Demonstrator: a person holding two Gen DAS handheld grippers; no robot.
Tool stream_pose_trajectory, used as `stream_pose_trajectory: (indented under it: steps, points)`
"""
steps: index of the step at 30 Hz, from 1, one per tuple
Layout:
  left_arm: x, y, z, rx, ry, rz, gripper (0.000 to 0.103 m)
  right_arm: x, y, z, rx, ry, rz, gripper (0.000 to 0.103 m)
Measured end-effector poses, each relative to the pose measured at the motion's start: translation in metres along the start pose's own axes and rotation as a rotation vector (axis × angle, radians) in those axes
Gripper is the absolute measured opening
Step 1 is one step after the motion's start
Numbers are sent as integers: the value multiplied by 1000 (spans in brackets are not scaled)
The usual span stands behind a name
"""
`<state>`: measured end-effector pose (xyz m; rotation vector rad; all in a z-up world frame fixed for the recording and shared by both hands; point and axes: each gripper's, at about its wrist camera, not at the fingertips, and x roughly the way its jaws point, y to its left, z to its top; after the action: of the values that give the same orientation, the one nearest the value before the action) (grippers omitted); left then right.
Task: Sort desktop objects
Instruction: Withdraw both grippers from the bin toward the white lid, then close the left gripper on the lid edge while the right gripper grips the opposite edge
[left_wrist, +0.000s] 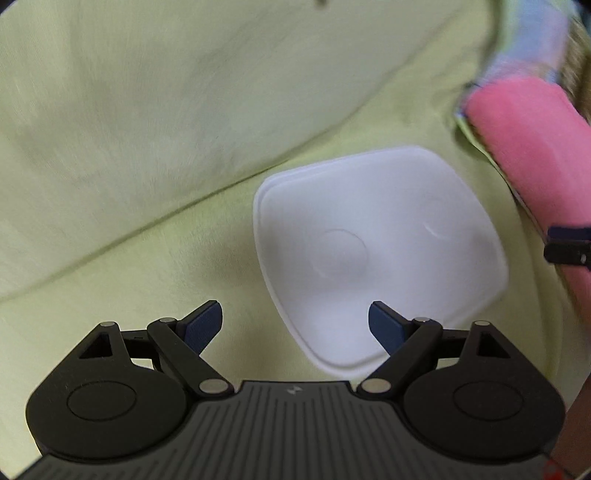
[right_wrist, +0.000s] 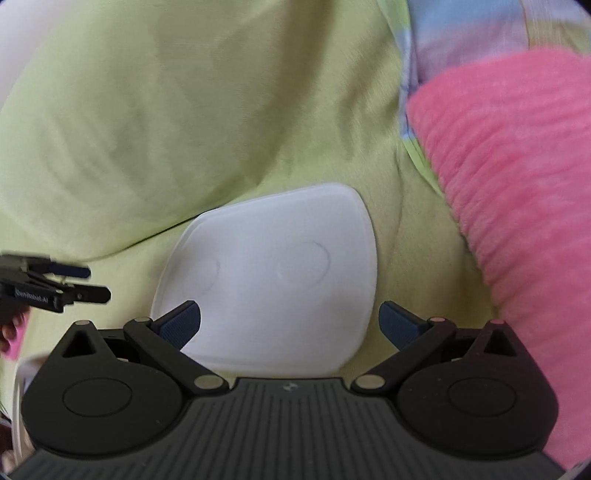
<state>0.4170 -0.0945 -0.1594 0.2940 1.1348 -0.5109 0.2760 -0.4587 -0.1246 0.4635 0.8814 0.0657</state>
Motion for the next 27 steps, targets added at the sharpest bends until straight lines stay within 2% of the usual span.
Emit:
stream_pose_trajectory:
  steps: [4, 8, 10, 12, 13, 15, 16, 17, 21, 22, 23, 24, 25, 27]
  points:
    - [29, 20, 11, -113, 51, -29, 88, 31, -19, 13, 63, 31, -12, 102]
    - [53, 29, 13, -176, 87, -48, 84, 52, -39, 17, 156, 50, 0, 102]
    - [60, 31, 11, -196, 93, -54, 80, 59, -46, 19, 200, 44, 10, 101]
    - [65, 32, 10, -211, 100, -61, 68, 64, -52, 20, 233, 38, 17, 99]
    - [68, 31, 9, -217, 101, -67, 66, 67, -54, 21, 246, 36, 20, 95]
    - [73, 31, 8, -229, 103, -79, 52, 72, -59, 22, 270, 33, 13, 86]
    - [75, 31, 7, -233, 106, -87, 47, 74, -60, 22, 280, 35, 12, 76]
    - [76, 30, 6, -237, 108, -94, 38, 76, -61, 21, 287, 40, 11, 68]
    - [71, 27, 9, -224, 91, -80, 33, 83, -63, 19, 279, 68, -4, 48]
    - [71, 26, 9, -221, 88, -79, 31, 84, -62, 18, 269, 72, -18, 36]
    - [70, 27, 9, -222, 87, -86, 24, 85, -61, 18, 258, 76, -35, 28]
    - [70, 28, 9, -224, 90, -98, 13, 86, -62, 17, 253, 77, -48, 25]
    - [70, 27, 8, -223, 97, -110, 10, 86, -63, 16, 255, 76, -56, 21]
    - [70, 24, 6, -212, 109, -126, 10, 86, -65, 14, 262, 75, -64, 16]
